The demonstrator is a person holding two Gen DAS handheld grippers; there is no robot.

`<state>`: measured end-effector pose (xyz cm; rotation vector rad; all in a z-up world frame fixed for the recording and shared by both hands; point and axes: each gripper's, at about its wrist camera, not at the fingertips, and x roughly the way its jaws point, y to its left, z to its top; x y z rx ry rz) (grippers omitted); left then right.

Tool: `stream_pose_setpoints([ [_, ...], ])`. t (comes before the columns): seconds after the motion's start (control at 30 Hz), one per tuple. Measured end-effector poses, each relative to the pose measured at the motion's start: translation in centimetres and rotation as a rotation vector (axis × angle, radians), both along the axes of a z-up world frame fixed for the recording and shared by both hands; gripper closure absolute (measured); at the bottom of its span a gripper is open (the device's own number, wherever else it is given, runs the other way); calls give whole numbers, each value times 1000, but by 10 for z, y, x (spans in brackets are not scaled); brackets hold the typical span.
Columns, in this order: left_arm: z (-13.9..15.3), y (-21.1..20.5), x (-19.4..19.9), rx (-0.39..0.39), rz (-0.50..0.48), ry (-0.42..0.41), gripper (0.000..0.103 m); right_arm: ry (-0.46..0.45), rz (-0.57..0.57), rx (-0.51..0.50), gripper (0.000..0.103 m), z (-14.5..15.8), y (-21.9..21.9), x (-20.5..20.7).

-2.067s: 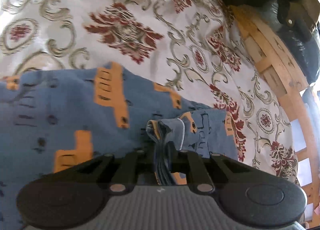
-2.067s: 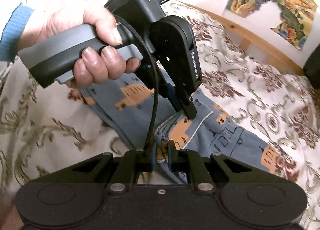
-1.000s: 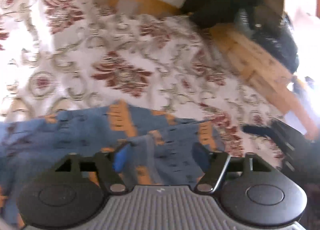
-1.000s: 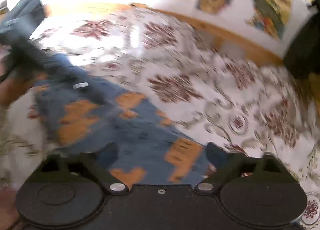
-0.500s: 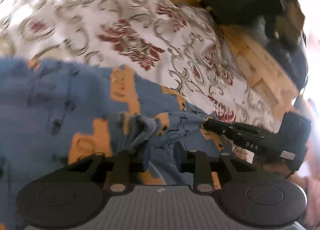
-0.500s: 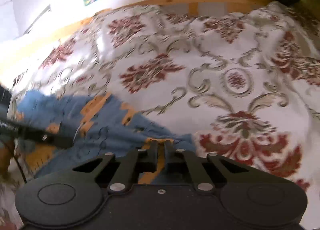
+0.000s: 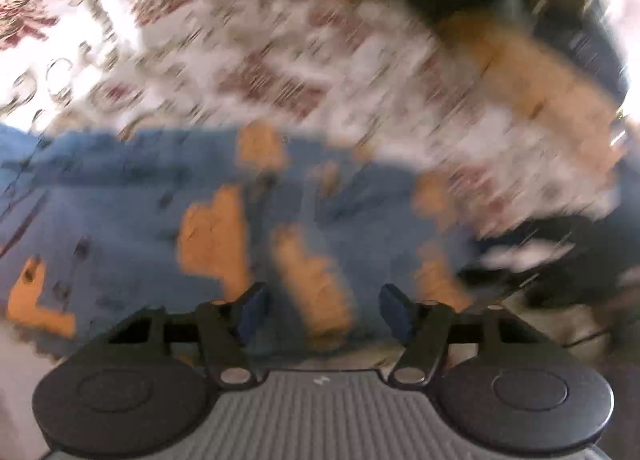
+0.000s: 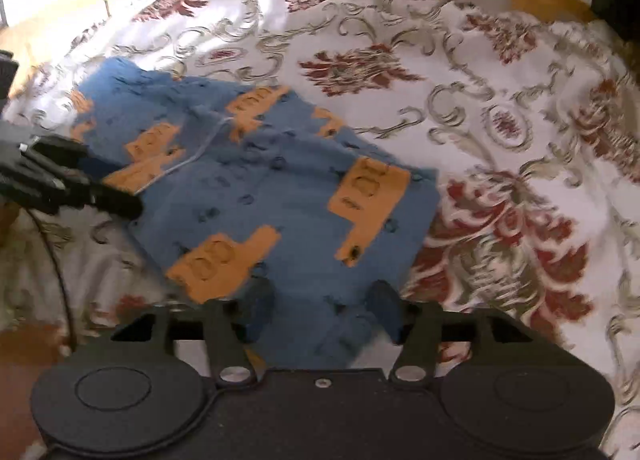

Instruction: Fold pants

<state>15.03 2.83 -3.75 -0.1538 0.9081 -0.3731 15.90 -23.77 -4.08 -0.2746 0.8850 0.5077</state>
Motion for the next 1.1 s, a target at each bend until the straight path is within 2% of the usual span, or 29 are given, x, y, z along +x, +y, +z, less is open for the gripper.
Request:
stream_pose_setpoints([
  [0.03,-4,3,-1,-1,6,-8,47,-35,-37,-22,16,2,-1,1],
  [0.1,-3,8,-4,-23,24,-2,43,-130,-68,2,16,13,-6,-2],
  [0.13,1,10,-5,-28,31,8,36,-159,-63,36,12,18,-9,-3],
  [0.17,5,11,-7,-29,32,11,24,-183,-64,68,2,22,-9,-3],
  [0.23,15,14,-14,-8,57,-4,8,-230,-65,104,1,22,-2,0],
  [0.27,22,17,-20,18,83,-28,4,-237,-48,106,1,21,5,4],
  [0.37,36,33,-36,79,181,-84,2,-248,14,84,1,11,37,19],
  [0.43,40,49,-42,109,282,-110,0,-247,40,76,1,4,59,31],
  [0.5,40,70,-44,125,388,-128,0,-283,44,46,1,-2,80,39],
  [0.57,36,94,-38,95,506,-109,0,-313,35,-3,1,-11,100,48],
  [0.67,27,128,-27,-17,618,-66,1,-304,26,-23,1,-23,112,56],
  [0.7,25,136,-24,-59,634,-55,1,-318,21,-6,1,-23,111,54],
  [0.77,24,142,-23,-91,647,-62,0,-361,45,21,1,-19,106,46],
  [0.9,21,137,-16,-50,647,-68,0,-404,100,25,1,-5,109,27],
  [1.0,19,127,-17,-27,692,-72,1,-438,153,-23,1,-1,123,5],
  [1.1,16,119,-19,-61,764,-67,1,-497,234,-107,1,-9,141,-18],
])
